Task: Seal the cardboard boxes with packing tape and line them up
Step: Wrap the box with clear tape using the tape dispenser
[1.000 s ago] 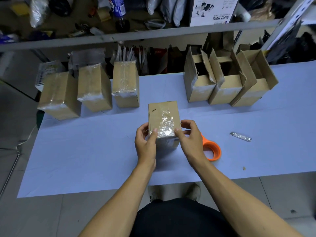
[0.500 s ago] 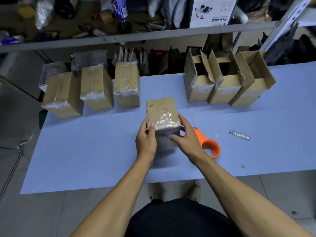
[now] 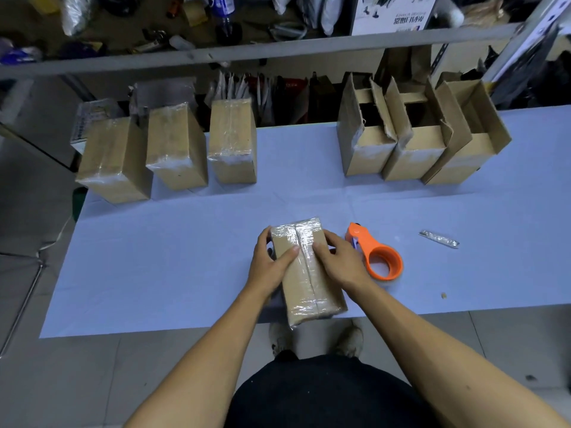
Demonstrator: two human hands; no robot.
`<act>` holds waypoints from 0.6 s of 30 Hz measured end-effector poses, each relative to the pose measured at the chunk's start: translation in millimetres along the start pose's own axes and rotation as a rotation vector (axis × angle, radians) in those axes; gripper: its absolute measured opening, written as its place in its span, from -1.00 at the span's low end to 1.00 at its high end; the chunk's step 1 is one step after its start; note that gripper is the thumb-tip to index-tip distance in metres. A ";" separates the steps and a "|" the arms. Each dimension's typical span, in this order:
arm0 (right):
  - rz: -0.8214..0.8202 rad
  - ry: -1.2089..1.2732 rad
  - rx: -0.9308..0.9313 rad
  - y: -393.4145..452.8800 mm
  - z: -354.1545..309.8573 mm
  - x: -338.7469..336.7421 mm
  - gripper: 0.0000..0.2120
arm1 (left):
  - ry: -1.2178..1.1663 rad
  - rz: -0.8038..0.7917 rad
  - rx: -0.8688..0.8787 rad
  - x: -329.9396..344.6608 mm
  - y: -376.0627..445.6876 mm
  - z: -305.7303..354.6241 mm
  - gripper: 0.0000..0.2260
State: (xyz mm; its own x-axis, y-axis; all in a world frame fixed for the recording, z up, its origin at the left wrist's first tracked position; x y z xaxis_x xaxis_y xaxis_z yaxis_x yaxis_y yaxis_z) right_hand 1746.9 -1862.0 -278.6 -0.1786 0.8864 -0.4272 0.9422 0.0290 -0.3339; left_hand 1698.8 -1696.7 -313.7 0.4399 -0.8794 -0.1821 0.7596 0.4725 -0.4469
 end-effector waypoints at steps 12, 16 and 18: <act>0.267 -0.274 0.030 11.1 7.4 -38.2 -0.40 | 0.285 0.394 0.123 -42.3 4.8 26.9 -0.55; 0.309 -0.174 0.079 12.3 4.9 -42.1 -0.42 | 0.464 0.277 0.156 -36.5 2.7 25.5 -0.41; 0.292 -0.102 0.089 12.9 2.4 -42.7 -0.41 | 0.496 0.206 0.208 -38.3 3.5 24.5 -0.35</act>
State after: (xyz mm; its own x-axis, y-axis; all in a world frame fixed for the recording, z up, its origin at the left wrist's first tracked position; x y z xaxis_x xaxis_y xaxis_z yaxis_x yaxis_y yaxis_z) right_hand 1766.0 -1900.6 -266.6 0.0642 0.8004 -0.5960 0.9302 -0.2643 -0.2548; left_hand 1696.4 -1659.9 -286.9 0.3497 -0.6660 -0.6589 0.7823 0.5945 -0.1858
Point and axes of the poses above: each hand's wrist, its own y-axis towards the middle knuckle, its own x-axis out of the palm, z = x × y, the point moved 7 cm from there along y, towards the middle knuckle, and after that the axes turned 12 degrees about z, right-handed, at the moved point
